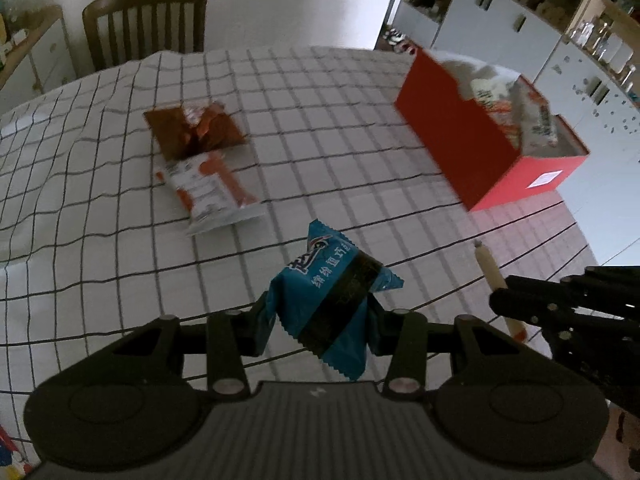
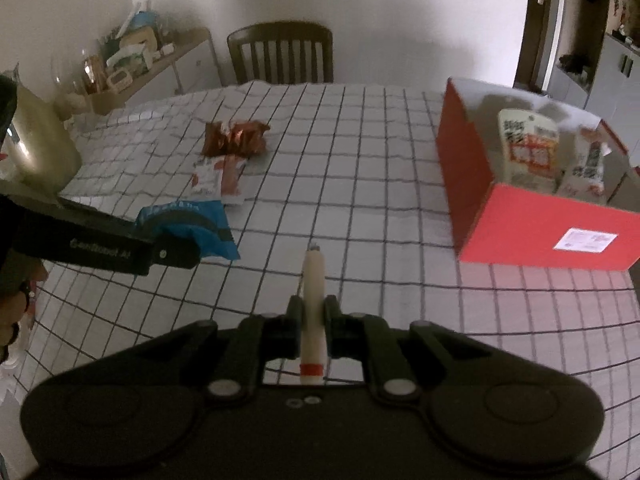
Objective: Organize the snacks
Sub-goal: 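Carry the blue packet over the red box with the left tool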
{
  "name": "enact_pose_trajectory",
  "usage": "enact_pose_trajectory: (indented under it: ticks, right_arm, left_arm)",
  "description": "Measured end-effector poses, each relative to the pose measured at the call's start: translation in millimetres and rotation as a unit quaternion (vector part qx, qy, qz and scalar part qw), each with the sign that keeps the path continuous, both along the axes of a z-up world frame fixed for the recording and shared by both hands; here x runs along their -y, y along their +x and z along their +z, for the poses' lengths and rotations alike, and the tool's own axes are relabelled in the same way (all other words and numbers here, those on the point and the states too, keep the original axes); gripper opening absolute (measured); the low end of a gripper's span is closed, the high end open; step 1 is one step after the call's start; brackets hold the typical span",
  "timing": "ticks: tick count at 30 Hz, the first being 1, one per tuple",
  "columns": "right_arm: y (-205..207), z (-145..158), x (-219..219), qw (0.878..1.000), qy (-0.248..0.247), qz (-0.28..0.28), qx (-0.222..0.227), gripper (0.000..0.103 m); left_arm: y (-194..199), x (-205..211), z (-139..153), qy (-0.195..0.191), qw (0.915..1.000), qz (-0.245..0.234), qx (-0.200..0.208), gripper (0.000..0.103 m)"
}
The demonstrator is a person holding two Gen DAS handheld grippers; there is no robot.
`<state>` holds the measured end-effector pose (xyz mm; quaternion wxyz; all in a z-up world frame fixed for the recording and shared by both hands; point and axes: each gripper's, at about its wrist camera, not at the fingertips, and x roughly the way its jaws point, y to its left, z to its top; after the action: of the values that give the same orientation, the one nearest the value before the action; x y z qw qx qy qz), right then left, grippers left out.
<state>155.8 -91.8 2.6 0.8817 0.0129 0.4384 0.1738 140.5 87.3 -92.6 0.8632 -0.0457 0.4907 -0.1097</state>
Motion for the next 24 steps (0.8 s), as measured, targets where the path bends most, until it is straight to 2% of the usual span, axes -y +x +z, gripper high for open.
enact_pose_trajectory:
  ticks: [13,24]
  right_arm:
    - [11.1,27.5,64.8,0.999,0.020,-0.002,0.032,0.009]
    - [28.3,44.1,132.8,0.998,0.029,-0.004,0.059,0.009]
  left_arm:
    - [3.0,69.0,40.6,-0.017,0.9993,-0.007,0.034,0.044]
    - [21.4,137.2,60.5,-0.025,0.9983,-0.005,0.052,0.044]
